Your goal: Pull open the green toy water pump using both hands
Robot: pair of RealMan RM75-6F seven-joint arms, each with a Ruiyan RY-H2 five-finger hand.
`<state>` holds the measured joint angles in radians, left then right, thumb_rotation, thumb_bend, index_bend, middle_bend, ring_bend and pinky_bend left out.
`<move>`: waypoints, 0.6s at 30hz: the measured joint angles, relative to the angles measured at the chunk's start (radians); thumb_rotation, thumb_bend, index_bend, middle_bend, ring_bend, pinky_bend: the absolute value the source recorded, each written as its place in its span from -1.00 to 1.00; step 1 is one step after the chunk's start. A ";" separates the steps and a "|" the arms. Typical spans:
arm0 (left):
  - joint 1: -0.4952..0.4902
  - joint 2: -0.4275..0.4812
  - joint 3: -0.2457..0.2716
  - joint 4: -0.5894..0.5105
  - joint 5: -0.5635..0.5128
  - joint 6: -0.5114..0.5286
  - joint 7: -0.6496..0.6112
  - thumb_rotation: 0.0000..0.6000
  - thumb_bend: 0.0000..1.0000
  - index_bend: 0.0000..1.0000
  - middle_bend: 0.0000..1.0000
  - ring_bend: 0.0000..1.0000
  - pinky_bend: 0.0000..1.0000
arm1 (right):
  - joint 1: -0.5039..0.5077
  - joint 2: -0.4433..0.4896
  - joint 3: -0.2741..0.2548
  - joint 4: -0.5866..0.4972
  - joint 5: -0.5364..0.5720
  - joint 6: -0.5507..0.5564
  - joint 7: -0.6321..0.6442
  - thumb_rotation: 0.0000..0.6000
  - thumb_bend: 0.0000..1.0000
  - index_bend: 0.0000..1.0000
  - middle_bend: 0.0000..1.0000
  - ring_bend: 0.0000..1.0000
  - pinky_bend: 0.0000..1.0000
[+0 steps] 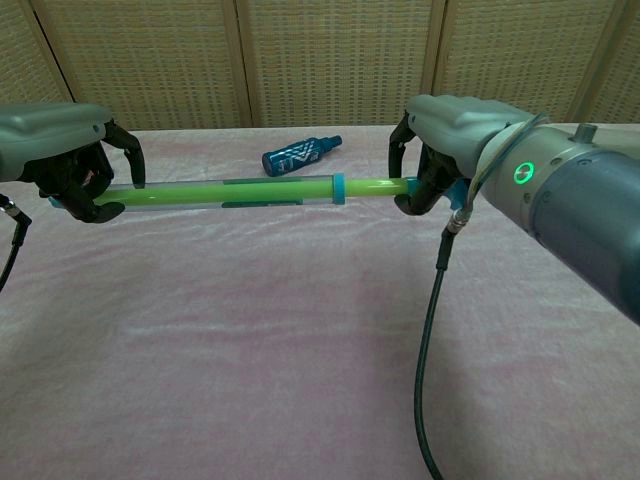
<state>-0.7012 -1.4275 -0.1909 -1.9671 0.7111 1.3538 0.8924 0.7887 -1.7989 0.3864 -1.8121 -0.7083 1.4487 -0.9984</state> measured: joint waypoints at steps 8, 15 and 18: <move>0.026 0.039 0.031 -0.007 0.037 0.011 -0.042 1.00 0.12 0.15 0.59 0.44 0.32 | 0.002 0.014 -0.013 0.005 0.005 0.006 0.011 1.00 0.27 0.76 0.99 0.91 0.53; 0.059 0.076 0.060 0.011 0.060 0.004 -0.098 1.00 0.12 0.15 0.59 0.44 0.32 | 0.001 0.028 -0.024 0.028 0.007 0.008 0.019 1.00 0.27 0.76 0.99 0.91 0.53; 0.074 0.092 0.073 0.034 0.065 -0.007 -0.127 1.00 0.12 0.15 0.59 0.44 0.32 | -0.003 0.036 -0.028 0.036 0.008 0.008 0.027 1.00 0.27 0.76 0.99 0.91 0.53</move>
<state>-0.6272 -1.3353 -0.1181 -1.9331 0.7758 1.3465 0.7654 0.7856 -1.7628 0.3584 -1.7759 -0.7000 1.4568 -0.9718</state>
